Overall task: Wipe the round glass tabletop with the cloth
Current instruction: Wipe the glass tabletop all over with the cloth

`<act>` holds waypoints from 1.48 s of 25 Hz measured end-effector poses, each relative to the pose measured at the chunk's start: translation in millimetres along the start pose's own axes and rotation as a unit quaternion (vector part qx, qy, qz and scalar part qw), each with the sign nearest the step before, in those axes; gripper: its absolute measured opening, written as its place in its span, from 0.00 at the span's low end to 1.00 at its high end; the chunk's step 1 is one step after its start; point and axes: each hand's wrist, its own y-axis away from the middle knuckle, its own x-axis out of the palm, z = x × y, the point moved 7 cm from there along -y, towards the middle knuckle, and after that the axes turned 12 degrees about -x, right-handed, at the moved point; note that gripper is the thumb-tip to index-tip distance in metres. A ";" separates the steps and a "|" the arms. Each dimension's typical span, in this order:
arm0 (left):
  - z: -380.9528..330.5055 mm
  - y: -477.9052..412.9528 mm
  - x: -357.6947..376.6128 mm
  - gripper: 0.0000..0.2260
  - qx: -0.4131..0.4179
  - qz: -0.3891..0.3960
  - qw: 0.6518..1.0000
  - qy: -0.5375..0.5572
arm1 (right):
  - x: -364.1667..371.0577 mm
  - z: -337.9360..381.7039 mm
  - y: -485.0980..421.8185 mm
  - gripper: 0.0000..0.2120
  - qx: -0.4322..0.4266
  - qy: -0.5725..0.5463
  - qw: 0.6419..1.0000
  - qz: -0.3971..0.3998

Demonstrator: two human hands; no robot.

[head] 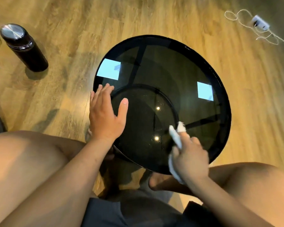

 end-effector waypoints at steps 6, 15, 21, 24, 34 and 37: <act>4.5 -10.4 -13.9 0.24 -0.064 -0.003 0.989 0.129 | 10.2 168.3 -43.4 0.15 -0.159 -0.169 0.973 0.001; -4.2 -10.1 -0.4 0.24 0.026 -0.001 1.000 -0.016 | -17.5 -130.8 -30.6 0.16 -0.060 0.052 0.996 0.030; -3.5 -9.0 -2.2 0.25 0.016 -0.006 1.000 0.019 | -13.5 -124.9 -44.3 0.14 0.054 0.011 0.998 -0.037; 0.0 -9.2 -2.9 0.25 0.011 -0.011 0.999 0.038 | -8.9 -27.9 -13.2 0.15 0.004 -0.026 0.998 -0.063; 7.0 -11.9 -3.8 0.26 -0.052 0.006 0.996 0.078 | -11.6 21.1 -47.2 0.15 -0.201 -0.095 0.971 -0.084; 7.0 -12.5 -3.0 0.26 -0.035 0.000 0.996 0.078 | -26.8 -132.0 -80.2 0.14 0.006 -0.024 0.998 -0.051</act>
